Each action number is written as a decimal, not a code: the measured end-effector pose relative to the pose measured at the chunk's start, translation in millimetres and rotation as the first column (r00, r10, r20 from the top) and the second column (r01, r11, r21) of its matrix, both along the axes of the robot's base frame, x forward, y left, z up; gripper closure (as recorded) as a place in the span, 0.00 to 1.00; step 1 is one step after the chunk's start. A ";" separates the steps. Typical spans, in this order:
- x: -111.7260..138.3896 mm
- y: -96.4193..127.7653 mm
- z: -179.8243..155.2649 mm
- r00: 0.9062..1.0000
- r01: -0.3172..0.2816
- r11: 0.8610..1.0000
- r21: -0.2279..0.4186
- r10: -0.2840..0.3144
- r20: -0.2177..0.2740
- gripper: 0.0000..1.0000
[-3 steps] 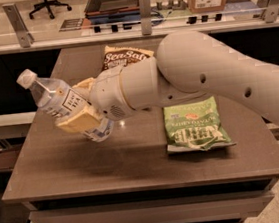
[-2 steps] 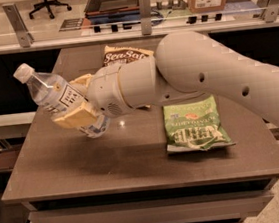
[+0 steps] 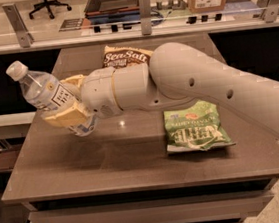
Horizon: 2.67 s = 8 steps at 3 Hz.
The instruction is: Place blue plastic bottle upright
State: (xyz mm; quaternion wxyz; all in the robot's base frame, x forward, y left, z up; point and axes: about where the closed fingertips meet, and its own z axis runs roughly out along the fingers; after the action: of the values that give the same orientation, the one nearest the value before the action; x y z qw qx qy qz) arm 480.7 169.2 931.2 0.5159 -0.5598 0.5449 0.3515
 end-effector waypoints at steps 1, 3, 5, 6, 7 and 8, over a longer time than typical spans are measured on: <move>0.6 14.3 -7.3 1.000 -0.031 0.998 0.053 0.030 0.005 1.00; 1.8 30.7 -35.5 0.999 -0.043 0.985 0.166 0.046 -0.010 1.00; 1.9 28.7 -42.5 0.999 -0.023 0.981 0.192 0.030 -0.034 0.82; 0.5 30.6 -41.9 0.999 -0.027 0.981 0.192 0.034 -0.033 0.58; -0.6 32.1 -41.4 0.999 -0.031 0.981 0.191 0.038 -0.032 0.35; -1.9 33.8 -40.9 0.999 -0.034 0.981 0.191 0.041 -0.031 0.12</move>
Offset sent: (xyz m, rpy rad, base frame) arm 0.0043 0.0357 -0.0349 0.1938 0.0023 0.0610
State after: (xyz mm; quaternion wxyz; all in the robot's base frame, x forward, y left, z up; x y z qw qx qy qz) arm 478.9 203.0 890.3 0.5508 -0.5118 0.5070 0.4215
